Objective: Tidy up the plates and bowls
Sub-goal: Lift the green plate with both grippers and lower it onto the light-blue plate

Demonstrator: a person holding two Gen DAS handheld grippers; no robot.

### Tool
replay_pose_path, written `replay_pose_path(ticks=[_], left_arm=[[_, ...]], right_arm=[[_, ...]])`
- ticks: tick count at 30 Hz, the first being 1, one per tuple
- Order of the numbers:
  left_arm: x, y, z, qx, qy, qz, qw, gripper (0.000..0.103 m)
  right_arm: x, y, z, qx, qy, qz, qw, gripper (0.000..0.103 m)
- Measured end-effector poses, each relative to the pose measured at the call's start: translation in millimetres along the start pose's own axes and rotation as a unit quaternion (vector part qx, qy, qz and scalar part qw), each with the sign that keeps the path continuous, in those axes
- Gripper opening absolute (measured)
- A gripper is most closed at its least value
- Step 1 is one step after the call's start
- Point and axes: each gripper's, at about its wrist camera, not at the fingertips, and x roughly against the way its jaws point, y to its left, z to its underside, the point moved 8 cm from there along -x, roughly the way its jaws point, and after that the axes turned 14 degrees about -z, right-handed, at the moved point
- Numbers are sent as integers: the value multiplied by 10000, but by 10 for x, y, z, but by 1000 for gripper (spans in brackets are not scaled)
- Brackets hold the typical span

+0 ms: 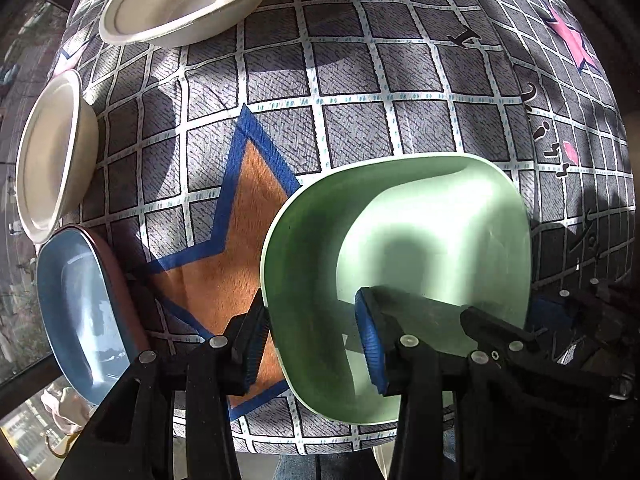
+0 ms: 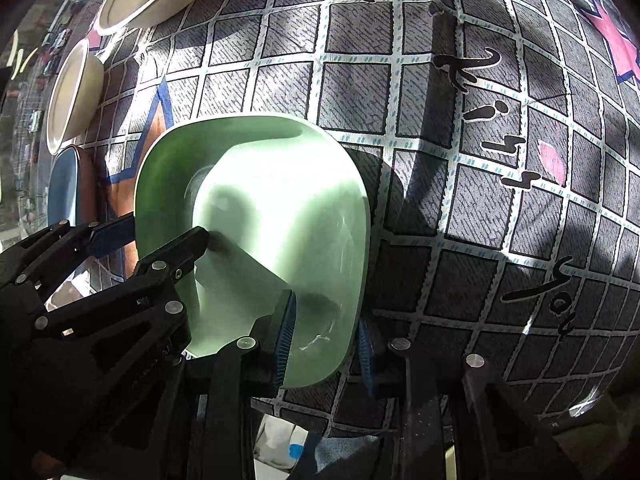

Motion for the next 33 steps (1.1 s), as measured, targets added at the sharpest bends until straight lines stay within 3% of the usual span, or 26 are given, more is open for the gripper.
replay_pose_path(ticks=[12,14,18,28,33], left_arm=[[-142,290,43,-254,-67,148,9995,45],[-172,654,113,-250,-84,224,9994,45],[-283,1035,258,-273,-195,270,9991,45],[179,1326,306,91,-392,310,9987,45],[430,1730,243,312,-472,220,9982,45]], right_arm=[[-205,436,88,-395,-14,-85,9992,32],[-251,514,79,-432,-36,-61,9990,32],[-380,815,125,-445,-47,19,9990,32],[-346,1468,-191,-247,-113,65,9996,32],[-282,1767,-302,-27,-131,8,9999,32]])
